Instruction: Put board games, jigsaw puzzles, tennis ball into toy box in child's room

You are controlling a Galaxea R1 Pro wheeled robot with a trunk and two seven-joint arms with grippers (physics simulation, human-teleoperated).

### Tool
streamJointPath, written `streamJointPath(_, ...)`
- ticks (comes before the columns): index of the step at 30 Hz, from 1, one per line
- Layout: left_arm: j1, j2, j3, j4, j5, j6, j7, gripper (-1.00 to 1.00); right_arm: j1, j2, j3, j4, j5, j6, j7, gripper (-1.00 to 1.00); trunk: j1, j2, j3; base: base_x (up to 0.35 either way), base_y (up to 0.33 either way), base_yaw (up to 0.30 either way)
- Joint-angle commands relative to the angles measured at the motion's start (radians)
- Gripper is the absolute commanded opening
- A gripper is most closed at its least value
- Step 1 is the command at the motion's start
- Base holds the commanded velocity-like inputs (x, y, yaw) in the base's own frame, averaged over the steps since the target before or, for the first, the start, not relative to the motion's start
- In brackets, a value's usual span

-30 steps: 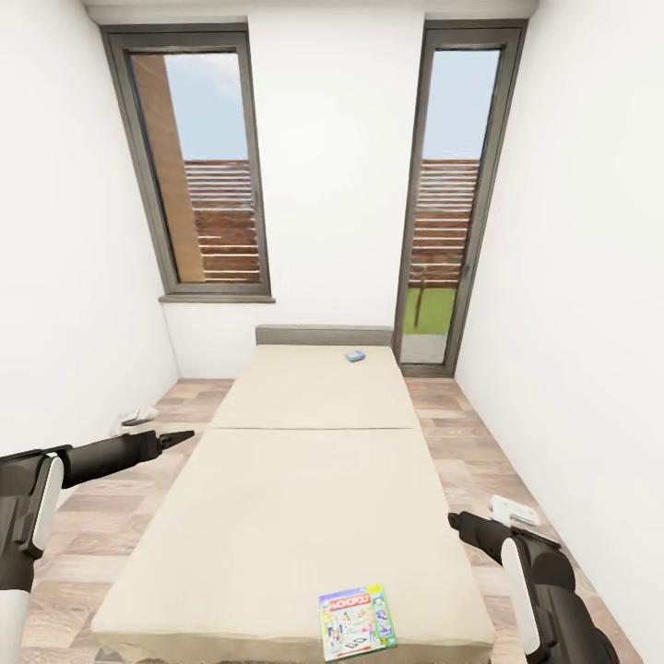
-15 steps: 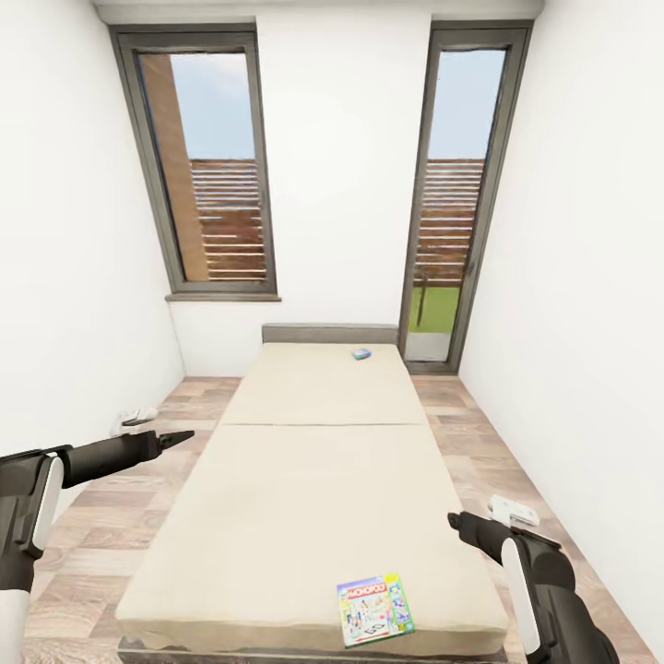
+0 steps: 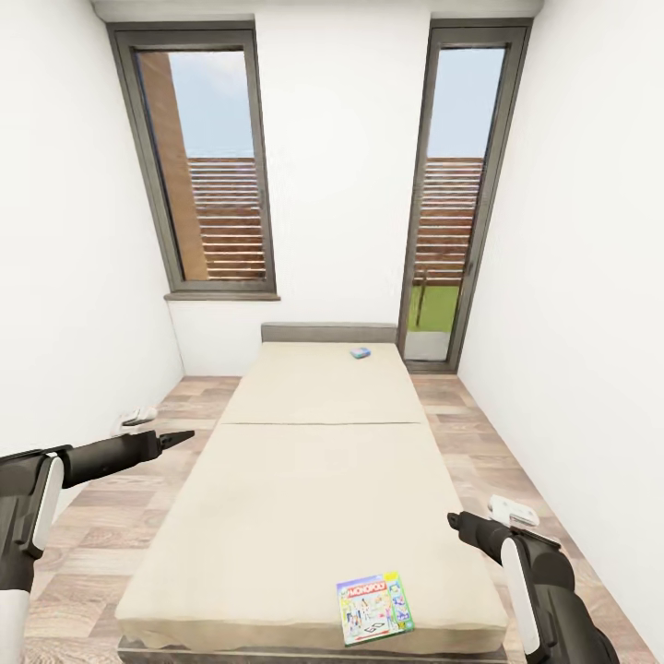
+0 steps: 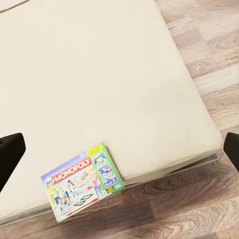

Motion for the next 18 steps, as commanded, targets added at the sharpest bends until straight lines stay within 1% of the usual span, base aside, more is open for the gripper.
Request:
streamJointPath(1,-0.001,0.0,0.001,0.0,-0.001,0.008,-0.004,1.0,-0.001,0.001,-0.001,-0.001,-0.005,0.004,-0.004,1.0,0.001,-0.002,-0.002,-0.015,0.0,0.0)
streamJointPath(10,-0.001,0.0,0.001,-0.001,-0.001,0.007,-0.005,1.0,-0.001,0.001,-0.002,-0.001,-0.006,0.004,-0.004,1.0,0.001,-0.002,-0.002,-0.102,0.019,0.0)
streamJointPath(14,-0.001,0.0,0.002,0.0,-0.001,0.008,-0.005,1.0,-0.001,0.001,-0.003,0.0,-0.006,0.004,-0.003,1.0,0.001,-0.002,-0.002,-0.055,0.024,0.0)
streamJointPath(18,-0.001,0.0,0.002,0.0,-0.001,0.009,-0.005,1.0,-0.001,0.001,-0.002,0.0,-0.006,0.005,-0.003,1.0,0.001,-0.002,-0.002,-0.092,0.113,0.0)
